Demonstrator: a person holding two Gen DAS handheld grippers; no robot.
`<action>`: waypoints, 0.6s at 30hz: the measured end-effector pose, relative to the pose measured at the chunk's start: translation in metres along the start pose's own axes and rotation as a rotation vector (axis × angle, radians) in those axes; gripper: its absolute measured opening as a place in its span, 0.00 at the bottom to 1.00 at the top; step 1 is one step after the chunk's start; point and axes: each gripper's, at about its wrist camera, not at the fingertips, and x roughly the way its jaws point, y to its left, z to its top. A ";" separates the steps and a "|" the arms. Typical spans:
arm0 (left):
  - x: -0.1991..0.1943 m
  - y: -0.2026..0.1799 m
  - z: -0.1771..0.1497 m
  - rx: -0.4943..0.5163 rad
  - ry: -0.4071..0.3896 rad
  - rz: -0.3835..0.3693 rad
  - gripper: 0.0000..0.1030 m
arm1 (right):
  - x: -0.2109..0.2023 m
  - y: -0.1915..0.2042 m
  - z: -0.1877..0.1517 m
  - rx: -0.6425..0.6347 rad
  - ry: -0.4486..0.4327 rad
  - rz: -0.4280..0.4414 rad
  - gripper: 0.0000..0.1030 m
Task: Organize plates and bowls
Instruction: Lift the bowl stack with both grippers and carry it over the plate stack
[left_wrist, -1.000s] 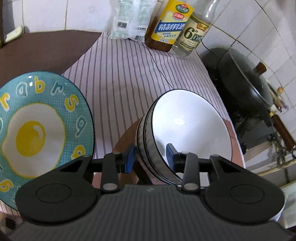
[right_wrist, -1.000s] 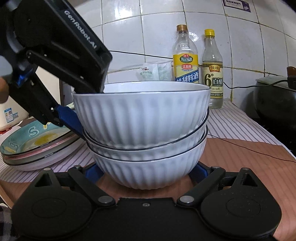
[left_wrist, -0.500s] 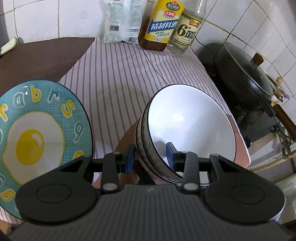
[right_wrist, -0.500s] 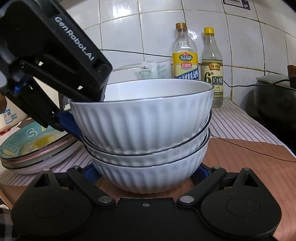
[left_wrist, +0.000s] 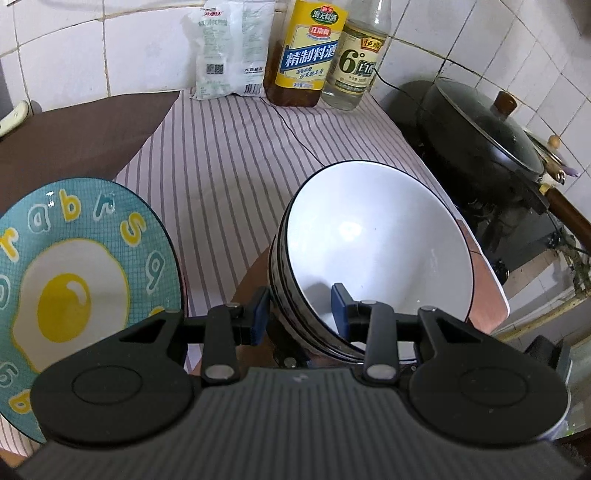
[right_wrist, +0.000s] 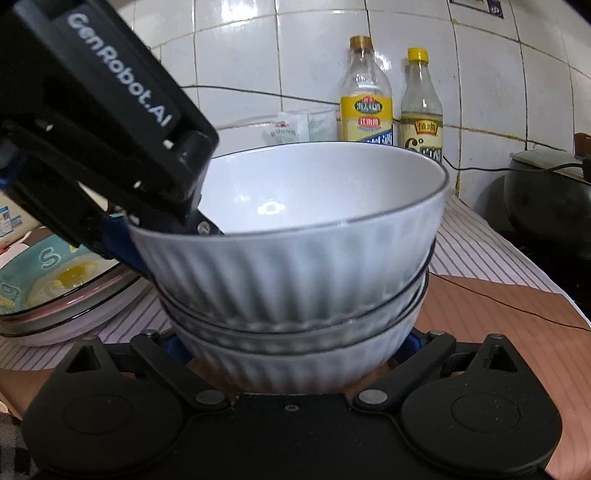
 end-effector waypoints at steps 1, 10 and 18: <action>0.000 0.001 0.000 -0.002 0.002 -0.002 0.33 | 0.000 0.000 0.001 -0.006 0.001 -0.001 0.98; -0.005 -0.001 -0.005 0.035 -0.009 -0.009 0.33 | -0.005 0.002 0.000 -0.023 -0.011 0.003 0.98; -0.035 0.001 -0.004 0.026 -0.051 -0.028 0.33 | -0.020 0.012 0.019 -0.063 -0.046 0.001 0.98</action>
